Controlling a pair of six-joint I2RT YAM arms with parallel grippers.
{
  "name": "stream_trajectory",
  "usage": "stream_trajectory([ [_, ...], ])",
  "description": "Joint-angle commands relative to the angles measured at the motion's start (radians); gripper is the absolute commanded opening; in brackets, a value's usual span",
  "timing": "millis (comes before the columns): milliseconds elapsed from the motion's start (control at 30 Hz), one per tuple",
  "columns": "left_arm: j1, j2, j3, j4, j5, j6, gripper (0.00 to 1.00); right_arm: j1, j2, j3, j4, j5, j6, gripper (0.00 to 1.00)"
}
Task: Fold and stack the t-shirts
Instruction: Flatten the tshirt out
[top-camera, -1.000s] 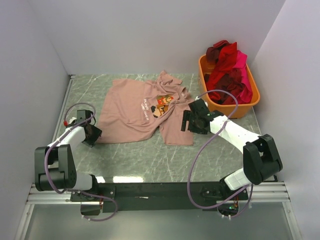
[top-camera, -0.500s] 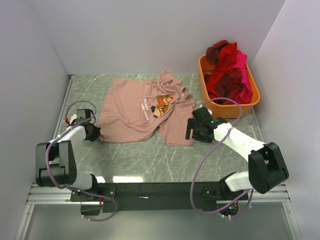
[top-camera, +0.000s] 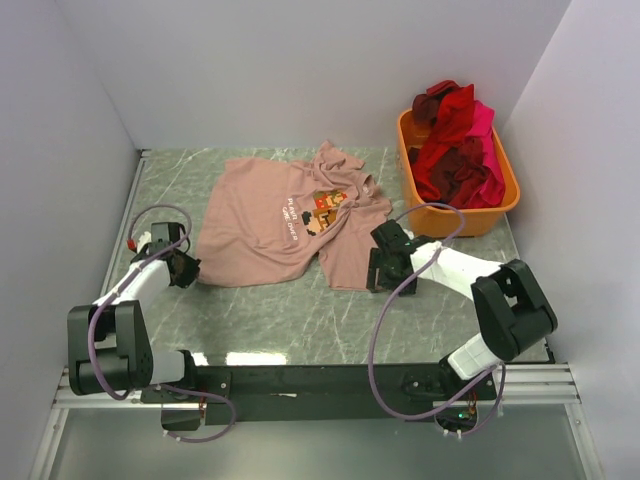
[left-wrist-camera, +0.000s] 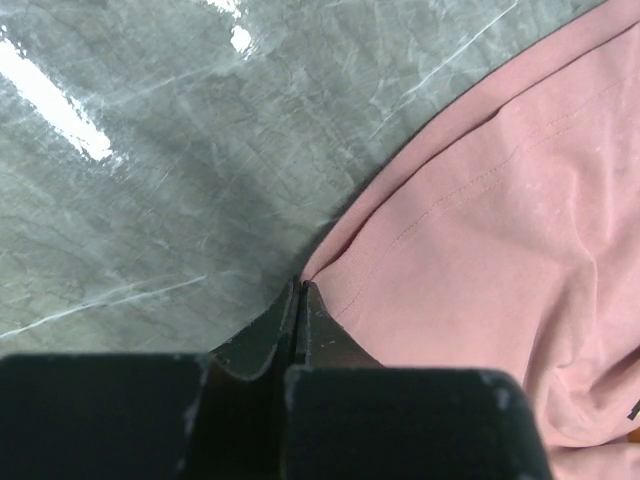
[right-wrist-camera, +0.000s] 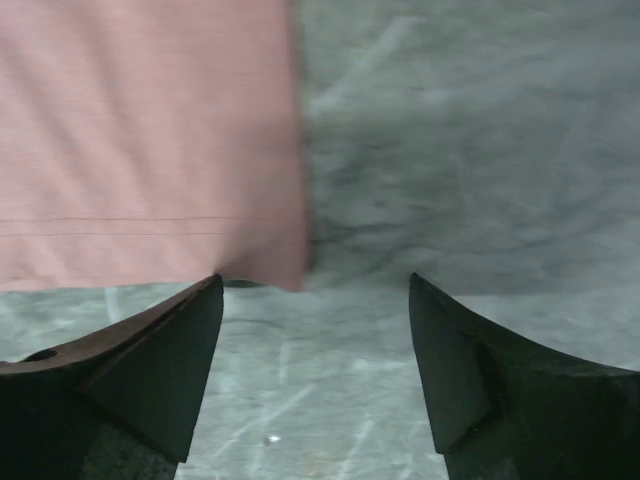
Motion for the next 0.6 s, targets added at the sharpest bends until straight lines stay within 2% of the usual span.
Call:
stream_trajectory([
  [0, -0.008, -0.038, -0.01, -0.011, -0.001, -0.01, 0.01, 0.043, 0.043, 0.056, 0.043, 0.007, 0.032, 0.79],
  [33, -0.011, -0.062, -0.019, -0.014, 0.0, -0.015, 0.01, 0.052, 0.059, 0.057, 0.046, 0.011, 0.046, 0.74],
  [100, -0.011, -0.079, -0.024, -0.013, 0.002, -0.016, 0.01, 0.056, 0.069, 0.057, 0.049, 0.01, 0.047, 0.73],
  [167, -0.011, -0.09, -0.025, -0.019, -0.003, -0.019, 0.01, 0.058, 0.079, 0.059, 0.067, -0.001, 0.049, 0.61],
  [233, -0.011, -0.098, -0.022, -0.031, -0.007, -0.022, 0.01, 0.061, 0.082, 0.059, 0.078, -0.022, 0.052, 0.39],
  [300, -0.013, -0.104, -0.015, -0.04, -0.003, -0.026, 0.01, 0.06, 0.073, 0.054, 0.086, -0.032, 0.054, 0.26],
  [333, -0.013, -0.107, -0.013, -0.044, 0.0, -0.026, 0.01, 0.061, 0.065, 0.05, 0.086, -0.027, 0.054, 0.16],
  [400, -0.014, -0.125, -0.013, -0.044, 0.014, -0.029, 0.01, 0.061, 0.028, 0.047, 0.084, 0.012, 0.052, 0.08],
  [433, -0.013, -0.133, -0.01, -0.044, 0.019, -0.03, 0.0, 0.061, 0.013, 0.047, 0.084, 0.031, 0.046, 0.0],
  [567, -0.016, -0.183, 0.025, -0.054, 0.035, -0.026, 0.01, 0.061, -0.113, 0.057, 0.086, 0.112, 0.029, 0.0],
])
